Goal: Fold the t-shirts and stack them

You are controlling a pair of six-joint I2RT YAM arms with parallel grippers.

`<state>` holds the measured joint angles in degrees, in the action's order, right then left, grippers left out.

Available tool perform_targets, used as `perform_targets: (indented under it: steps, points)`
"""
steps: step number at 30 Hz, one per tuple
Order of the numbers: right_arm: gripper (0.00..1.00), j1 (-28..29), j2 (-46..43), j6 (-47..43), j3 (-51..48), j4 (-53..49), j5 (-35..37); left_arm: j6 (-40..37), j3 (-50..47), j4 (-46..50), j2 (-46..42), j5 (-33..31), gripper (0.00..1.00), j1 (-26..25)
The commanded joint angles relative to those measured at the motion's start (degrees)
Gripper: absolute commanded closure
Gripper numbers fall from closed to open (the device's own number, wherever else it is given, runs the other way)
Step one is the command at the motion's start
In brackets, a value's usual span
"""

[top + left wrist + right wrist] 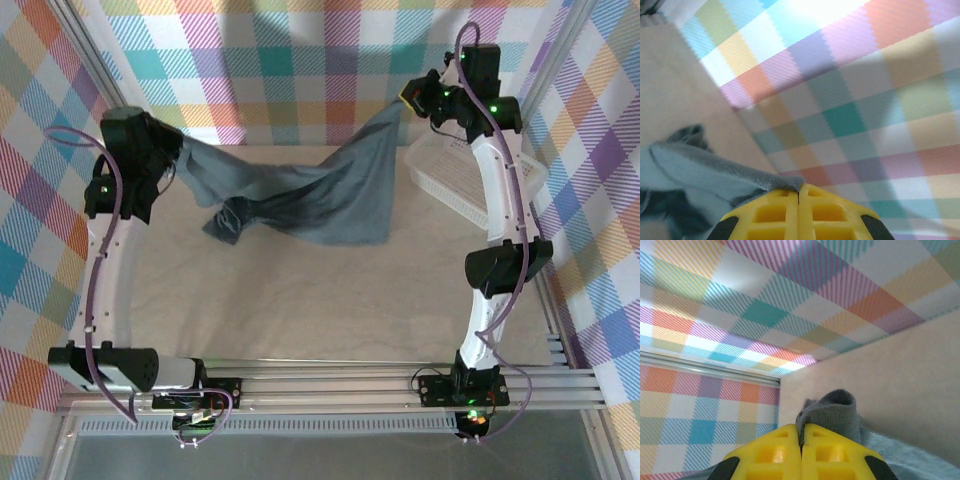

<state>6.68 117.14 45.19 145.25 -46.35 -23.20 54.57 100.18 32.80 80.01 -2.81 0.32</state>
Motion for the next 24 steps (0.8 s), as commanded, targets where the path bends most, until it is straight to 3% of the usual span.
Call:
perform_targets:
  steps: [1,8,12,14,19,22,23,24]
  points:
    - [1.00,-2.04,2.40,4.45,5.85,4.08,-4.00,-0.38,8.53,-3.70,3.44,2.95,1.00,2.42]
    - [1.00,-3.60,-1.30,4.80,6.67,9.54,-5.67,1.23,18.97,-4.75,6.49,4.13,1.00,6.47]
    - [1.00,-3.79,-9.77,2.56,-0.72,6.70,-2.39,0.96,18.54,-3.26,2.99,3.69,1.00,6.80]
    - [1.00,-3.47,-17.17,2.40,-11.85,4.68,0.54,1.90,14.45,0.33,-0.45,2.93,1.00,6.43]
    - [1.00,-2.03,-43.30,5.78,-58.22,3.55,12.41,5.59,-12.48,4.44,-17.23,2.56,1.00,0.77]
    - [1.00,-2.04,-53.83,6.08,-80.01,1.86,14.25,6.62,-28.65,12.86,-26.34,2.23,1.00,-3.02]
    - [0.94,-2.02,-55.26,5.77,-85.96,2.51,13.25,6.13,-33.88,14.83,-28.51,3.01,1.00,-3.74]
    - [0.80,-2.03,-55.03,4.75,-91.01,3.50,11.70,5.91,-38.94,16.75,-30.28,3.81,1.00,-4.47]
